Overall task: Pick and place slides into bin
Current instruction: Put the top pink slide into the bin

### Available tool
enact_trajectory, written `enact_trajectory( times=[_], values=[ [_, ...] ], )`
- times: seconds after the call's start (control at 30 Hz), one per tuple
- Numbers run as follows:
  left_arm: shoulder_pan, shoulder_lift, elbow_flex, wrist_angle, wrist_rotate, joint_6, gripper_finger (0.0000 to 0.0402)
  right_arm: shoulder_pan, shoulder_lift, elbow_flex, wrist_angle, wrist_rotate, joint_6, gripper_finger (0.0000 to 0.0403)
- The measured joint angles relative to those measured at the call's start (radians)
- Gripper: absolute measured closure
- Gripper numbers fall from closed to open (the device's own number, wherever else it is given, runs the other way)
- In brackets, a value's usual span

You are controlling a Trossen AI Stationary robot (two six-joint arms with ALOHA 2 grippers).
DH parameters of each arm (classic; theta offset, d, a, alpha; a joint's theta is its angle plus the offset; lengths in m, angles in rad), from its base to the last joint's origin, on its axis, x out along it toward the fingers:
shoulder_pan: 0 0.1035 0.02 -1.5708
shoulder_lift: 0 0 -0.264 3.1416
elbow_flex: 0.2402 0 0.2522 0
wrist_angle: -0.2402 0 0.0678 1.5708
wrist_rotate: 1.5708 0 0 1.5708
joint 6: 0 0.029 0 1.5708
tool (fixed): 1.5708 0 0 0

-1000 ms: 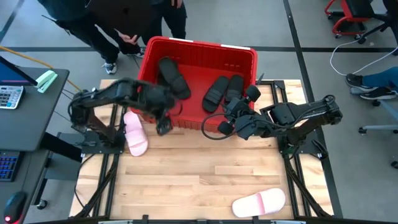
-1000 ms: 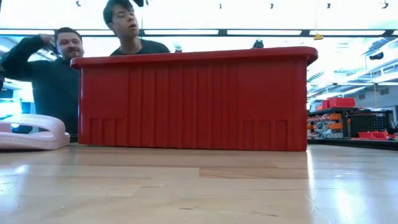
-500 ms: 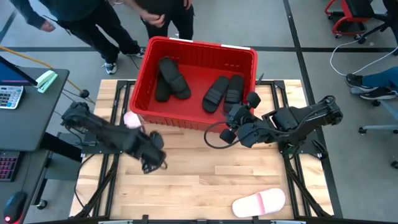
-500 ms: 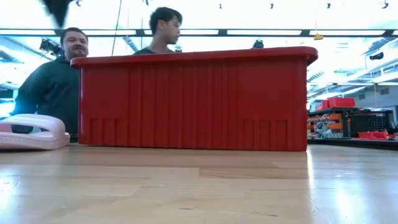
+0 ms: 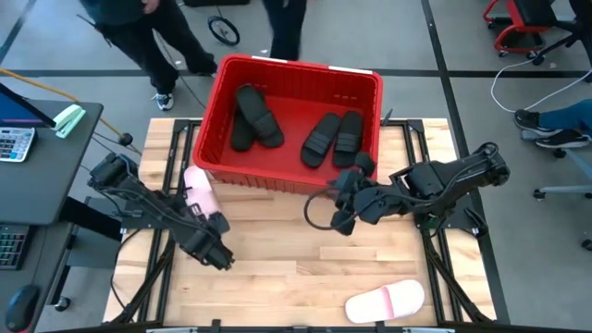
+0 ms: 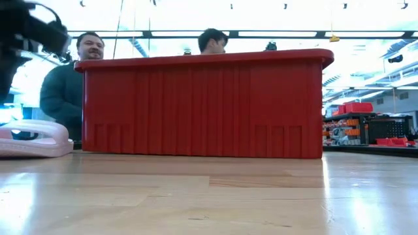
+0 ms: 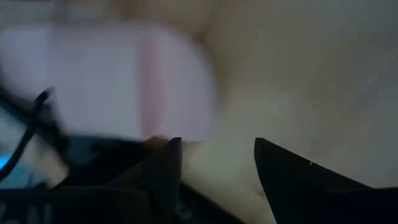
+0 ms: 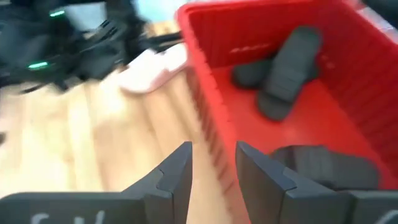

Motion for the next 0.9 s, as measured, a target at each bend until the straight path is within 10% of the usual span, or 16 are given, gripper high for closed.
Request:
enact_trajectory(
  times=[0.9],
  values=[
    [0.073, 0.0, -0.26, 0.063, -0.149, -0.095, 0.0249, 0.002, 0.086, 0.0, 0.002, 0.019, -0.058, 0.0275]
  ],
)
